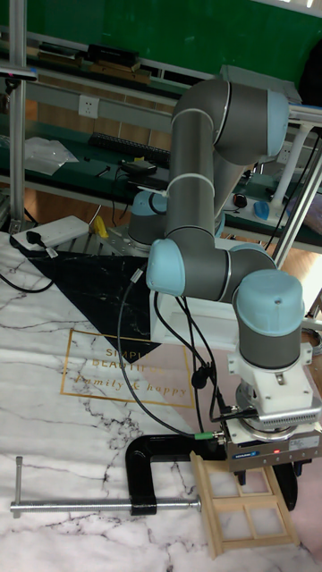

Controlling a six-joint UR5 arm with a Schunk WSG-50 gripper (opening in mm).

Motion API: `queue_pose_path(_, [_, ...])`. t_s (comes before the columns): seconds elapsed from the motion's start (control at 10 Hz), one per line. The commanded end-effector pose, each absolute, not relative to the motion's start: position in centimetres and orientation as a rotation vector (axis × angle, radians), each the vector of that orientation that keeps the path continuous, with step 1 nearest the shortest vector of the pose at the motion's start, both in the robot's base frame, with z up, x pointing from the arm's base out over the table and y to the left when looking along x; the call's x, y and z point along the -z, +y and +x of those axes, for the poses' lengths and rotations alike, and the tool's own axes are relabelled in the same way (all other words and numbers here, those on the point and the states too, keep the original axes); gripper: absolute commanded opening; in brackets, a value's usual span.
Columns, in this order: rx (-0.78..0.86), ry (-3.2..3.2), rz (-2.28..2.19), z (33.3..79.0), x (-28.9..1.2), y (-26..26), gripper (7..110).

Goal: Open a sliding window

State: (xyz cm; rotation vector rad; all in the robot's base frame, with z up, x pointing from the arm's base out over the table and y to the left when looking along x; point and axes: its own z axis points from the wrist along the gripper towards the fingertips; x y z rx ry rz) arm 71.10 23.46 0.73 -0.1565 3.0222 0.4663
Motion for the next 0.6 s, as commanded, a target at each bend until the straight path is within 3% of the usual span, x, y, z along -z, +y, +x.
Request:
queue_pose_path(0.0, [-0.406, 3.025, -0.167, 71.4, -0.8, 22.4, 88])
queue_pose_path(0.5, [-0.247, 3.033, -0.197, 71.6, -0.5, 20.4, 88])
